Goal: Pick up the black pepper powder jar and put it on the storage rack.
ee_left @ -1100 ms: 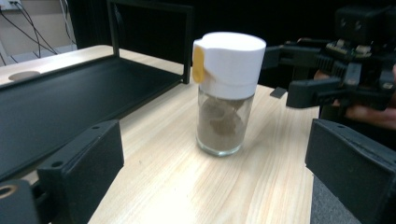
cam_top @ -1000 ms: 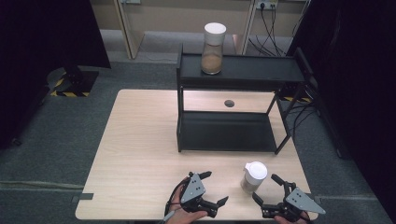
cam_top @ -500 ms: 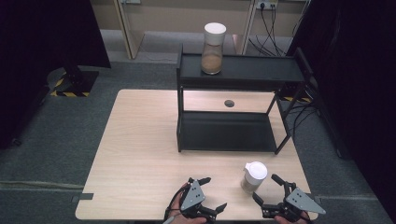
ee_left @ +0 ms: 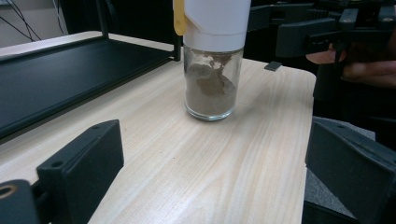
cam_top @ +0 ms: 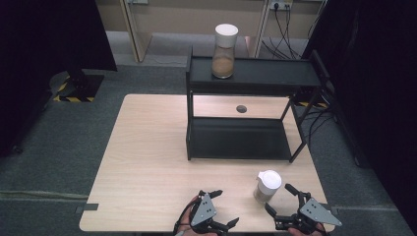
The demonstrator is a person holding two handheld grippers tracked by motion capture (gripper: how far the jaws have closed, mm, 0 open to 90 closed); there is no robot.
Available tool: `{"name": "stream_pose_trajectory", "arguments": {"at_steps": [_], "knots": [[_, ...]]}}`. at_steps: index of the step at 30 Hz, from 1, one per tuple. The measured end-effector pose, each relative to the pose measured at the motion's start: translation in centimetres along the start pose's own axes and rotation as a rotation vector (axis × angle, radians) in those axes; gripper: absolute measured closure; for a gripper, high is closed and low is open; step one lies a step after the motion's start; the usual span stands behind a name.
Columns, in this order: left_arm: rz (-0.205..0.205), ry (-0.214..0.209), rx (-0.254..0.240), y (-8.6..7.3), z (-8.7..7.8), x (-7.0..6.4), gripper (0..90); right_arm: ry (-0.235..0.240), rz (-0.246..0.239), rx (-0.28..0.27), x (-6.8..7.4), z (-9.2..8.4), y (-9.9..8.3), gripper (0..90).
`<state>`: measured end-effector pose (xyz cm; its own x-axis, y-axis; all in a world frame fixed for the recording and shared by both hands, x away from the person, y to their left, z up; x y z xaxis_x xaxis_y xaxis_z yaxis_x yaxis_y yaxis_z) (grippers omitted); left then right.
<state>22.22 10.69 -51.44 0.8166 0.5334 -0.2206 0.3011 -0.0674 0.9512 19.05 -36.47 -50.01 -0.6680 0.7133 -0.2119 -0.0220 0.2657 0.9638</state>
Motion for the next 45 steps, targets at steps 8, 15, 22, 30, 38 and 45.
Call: {"name": "stream_pose_trajectory", "arguments": {"at_steps": [8,15,22,30,38,45], "knots": [[-0.012,0.0,0.001,-0.1,0.1,0.1,3.8,-0.003,-0.002,0.001,0.0,-0.1,0.0,1.2],[-0.016,0.01,0.0,-0.1,-0.1,0.1,3.8,-0.007,0.0,0.018,-0.1,0.3,0.1,1.4],[-0.016,0.01,-0.002,-0.2,-0.2,0.0,3.8,-0.014,-0.007,0.042,0.0,1.3,0.4,2.1],[-0.028,0.014,-0.005,-0.3,-0.3,0.1,3.8,-0.015,-0.003,0.053,-0.2,2.1,0.4,5.0],[-0.037,0.012,-0.01,-0.3,-0.3,0.2,3.9,-0.013,0.003,0.064,-0.7,3.0,0.4,14.8],[-0.038,0.013,-0.006,-0.3,-0.3,0.2,3.9,0.001,0.001,0.093,-0.9,3.6,0.7,22.4]]}}
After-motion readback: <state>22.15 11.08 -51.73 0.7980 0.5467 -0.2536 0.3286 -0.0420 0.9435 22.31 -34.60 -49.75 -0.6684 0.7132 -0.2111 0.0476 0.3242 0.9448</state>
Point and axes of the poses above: each handheld gripper's, and its own axes: z roughly forward along the jaws, y roughly out of its top, x roughly to its left, the point moved 4 cm from there along z, roughly forward along the jaws, and after that the axes turned 11 degrees about -z, right-handed, at the moved point
